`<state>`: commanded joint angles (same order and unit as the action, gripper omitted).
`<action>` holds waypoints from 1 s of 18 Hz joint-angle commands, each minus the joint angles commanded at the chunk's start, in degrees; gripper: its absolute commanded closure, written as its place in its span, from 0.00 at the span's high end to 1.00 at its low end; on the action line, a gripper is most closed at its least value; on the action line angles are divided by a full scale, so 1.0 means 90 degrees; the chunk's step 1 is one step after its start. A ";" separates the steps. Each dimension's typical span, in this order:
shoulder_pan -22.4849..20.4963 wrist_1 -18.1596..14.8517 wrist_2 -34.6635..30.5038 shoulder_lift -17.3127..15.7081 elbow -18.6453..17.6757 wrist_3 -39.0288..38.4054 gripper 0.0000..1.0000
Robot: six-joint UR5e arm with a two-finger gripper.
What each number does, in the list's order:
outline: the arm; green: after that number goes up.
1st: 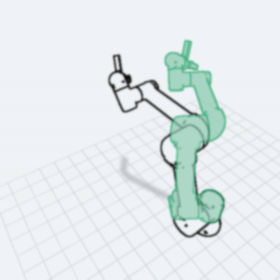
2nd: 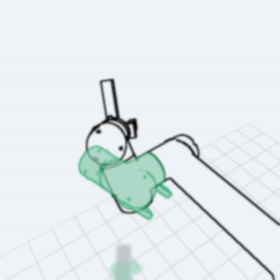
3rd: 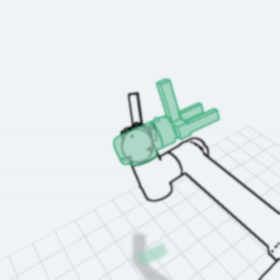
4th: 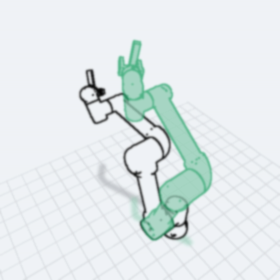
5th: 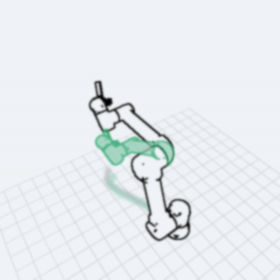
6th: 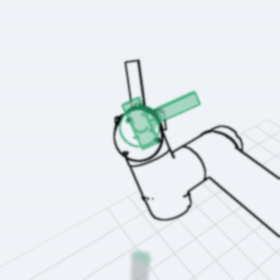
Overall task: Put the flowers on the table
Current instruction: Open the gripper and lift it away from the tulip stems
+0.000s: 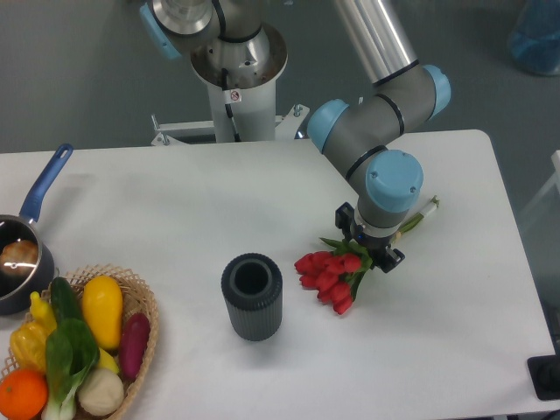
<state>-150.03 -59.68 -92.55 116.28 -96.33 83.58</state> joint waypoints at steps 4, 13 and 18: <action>-0.0117 0.0010 0.0029 -0.0224 0.0136 -0.0068 1.00; -0.0049 0.0156 0.0117 -0.0283 0.0390 -0.0078 1.00; -0.0107 0.0146 0.0409 -0.0283 0.0459 -0.0059 1.00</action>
<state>-150.99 -58.36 -88.86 113.73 -92.20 83.06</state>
